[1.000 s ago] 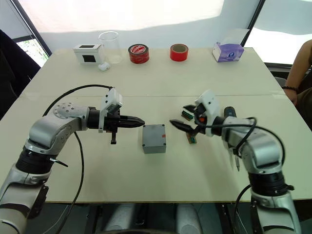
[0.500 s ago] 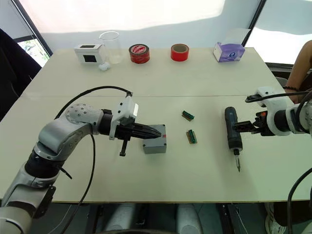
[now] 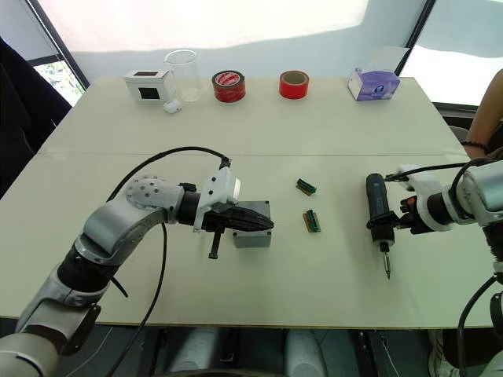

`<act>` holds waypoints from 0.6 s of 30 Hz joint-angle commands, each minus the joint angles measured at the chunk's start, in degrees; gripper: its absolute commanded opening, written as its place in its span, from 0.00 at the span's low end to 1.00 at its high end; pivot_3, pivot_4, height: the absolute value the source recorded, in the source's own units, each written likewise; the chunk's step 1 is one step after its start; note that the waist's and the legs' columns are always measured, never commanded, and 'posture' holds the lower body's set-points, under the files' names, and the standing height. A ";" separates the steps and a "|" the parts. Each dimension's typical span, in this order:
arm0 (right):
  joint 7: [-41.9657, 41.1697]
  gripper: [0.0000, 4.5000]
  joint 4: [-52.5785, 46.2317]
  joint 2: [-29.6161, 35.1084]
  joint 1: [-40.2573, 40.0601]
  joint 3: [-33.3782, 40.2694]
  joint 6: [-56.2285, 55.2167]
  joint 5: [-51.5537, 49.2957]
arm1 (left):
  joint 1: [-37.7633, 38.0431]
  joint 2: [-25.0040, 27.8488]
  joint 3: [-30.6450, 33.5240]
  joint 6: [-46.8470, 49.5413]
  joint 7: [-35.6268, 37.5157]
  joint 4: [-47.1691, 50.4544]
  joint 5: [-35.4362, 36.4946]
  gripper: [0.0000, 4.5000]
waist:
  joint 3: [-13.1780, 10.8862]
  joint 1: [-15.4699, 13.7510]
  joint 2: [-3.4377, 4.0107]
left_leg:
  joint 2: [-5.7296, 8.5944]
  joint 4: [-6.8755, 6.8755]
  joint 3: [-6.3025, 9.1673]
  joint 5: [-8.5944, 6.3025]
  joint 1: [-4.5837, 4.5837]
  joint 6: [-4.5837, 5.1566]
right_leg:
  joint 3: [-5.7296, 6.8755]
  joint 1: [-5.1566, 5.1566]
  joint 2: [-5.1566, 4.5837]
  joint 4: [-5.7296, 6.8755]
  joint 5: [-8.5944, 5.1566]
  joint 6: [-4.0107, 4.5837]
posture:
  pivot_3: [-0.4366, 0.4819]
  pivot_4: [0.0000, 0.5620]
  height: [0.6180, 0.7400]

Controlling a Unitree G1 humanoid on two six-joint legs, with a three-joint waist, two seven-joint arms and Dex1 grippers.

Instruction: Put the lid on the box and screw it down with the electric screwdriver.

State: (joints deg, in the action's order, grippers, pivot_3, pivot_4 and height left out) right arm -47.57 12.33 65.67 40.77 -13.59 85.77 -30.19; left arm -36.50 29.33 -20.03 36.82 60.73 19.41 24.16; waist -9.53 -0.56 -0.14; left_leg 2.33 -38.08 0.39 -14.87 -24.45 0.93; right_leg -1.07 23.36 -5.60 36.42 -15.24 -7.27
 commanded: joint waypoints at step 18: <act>-4.19 0.40 6.51 -3.44 5.47 -5.82 -4.45 7.59 | 0.62 0.24 1.25 -1.20 -1.98 -0.63 -0.89 0.00 | 0.01 0.17 -0.02 | -0.02 -0.05 0.03 0.00 0.02 0.00 | 0.03 -0.04 0.04 0.00 0.00 0.00 | 0.48 0.27 1.00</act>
State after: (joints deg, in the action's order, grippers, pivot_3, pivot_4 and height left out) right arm -51.49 18.42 62.54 45.41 -19.92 82.12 -23.17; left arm -34.95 29.28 -20.00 36.73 58.56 18.29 23.47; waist -9.52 -0.39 -0.16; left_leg 2.31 -38.13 0.42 -14.87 -24.43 0.93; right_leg -1.04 23.31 -5.56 36.42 -15.24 -7.28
